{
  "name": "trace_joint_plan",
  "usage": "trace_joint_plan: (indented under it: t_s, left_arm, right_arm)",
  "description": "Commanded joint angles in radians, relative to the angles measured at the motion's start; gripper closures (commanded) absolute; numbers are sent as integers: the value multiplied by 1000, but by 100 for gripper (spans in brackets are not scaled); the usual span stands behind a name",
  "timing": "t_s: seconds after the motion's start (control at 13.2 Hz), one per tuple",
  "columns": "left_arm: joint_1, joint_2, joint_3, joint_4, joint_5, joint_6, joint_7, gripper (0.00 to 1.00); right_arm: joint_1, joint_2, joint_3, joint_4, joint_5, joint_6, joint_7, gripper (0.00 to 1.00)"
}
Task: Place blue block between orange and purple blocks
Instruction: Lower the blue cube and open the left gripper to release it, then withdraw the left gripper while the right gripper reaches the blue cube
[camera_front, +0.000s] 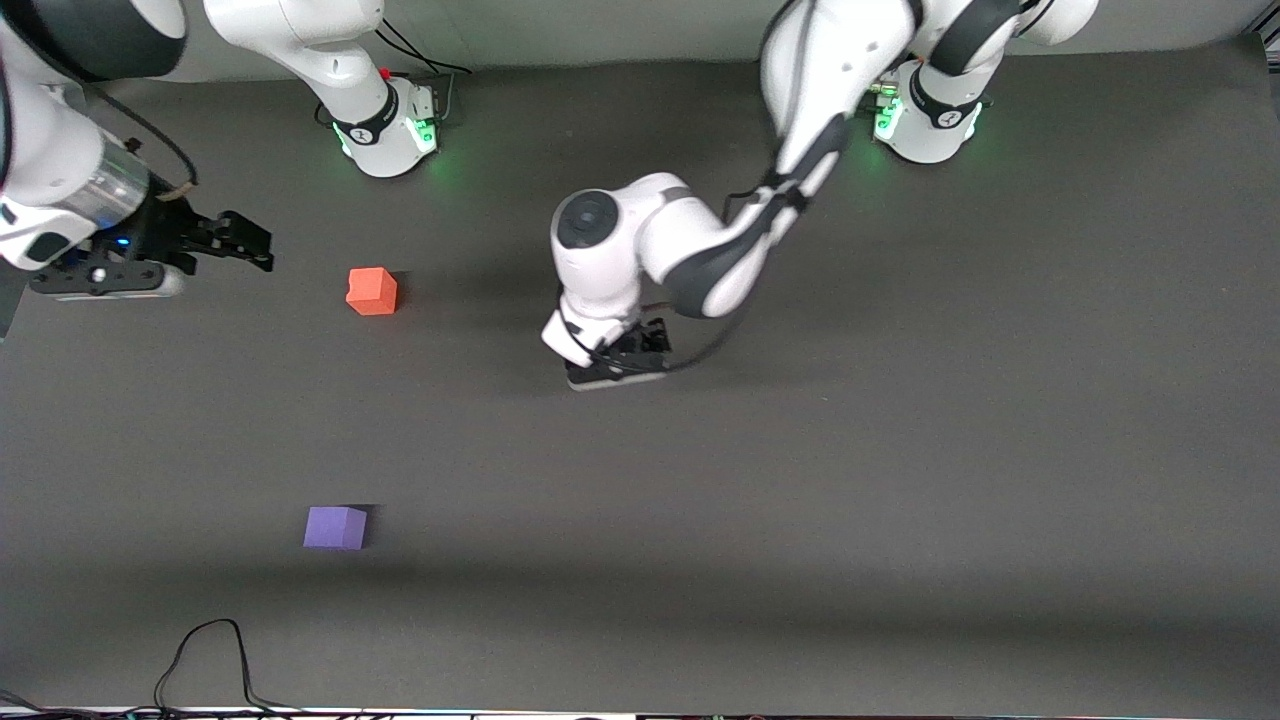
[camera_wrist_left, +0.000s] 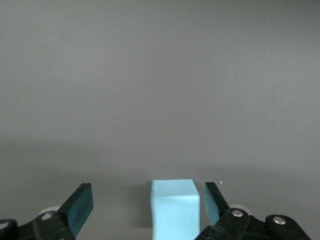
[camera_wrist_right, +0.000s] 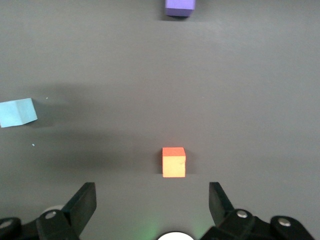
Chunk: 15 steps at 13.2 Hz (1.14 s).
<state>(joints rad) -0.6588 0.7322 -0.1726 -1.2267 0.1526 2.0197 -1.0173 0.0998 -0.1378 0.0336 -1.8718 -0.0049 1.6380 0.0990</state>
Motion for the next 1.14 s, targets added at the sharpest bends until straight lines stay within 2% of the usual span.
trace_joint_plan:
  t_s: [0.0, 0.15, 0.38, 0.61, 0.76, 0.91, 1.06]
  left_arm:
    - [251, -152, -33, -129, -129, -64, 271, 0]
    - [414, -183, -31, -161, -168, -97, 447, 0]
    - [624, -200, -28, -165, -165, -196, 751, 0]
    - [780, -284, -25, -166, -134, -275, 958, 0]
    - [847, -373, -25, -172, -128, -344, 1013, 0]
    - [870, -465, -24, -192, -128, -389, 1022, 0]
    - [870, -540, -22, -215, -128, -433, 1022, 0]
  right_arm:
    - [5, 92, 86, 80, 26, 8, 5, 0]
    - [4, 156, 156, 108, 68, 58, 66, 0]
    - [9, 271, 296, 151, 63, 162, 82, 0]
    - [125, 392, 316, 149, 43, 328, 225, 0]
    - [197, 489, 321, 148, -35, 419, 357, 0]
    - [198, 570, 366, 138, -70, 529, 467, 0]
    - [204, 630, 377, 128, -154, 592, 537, 0]
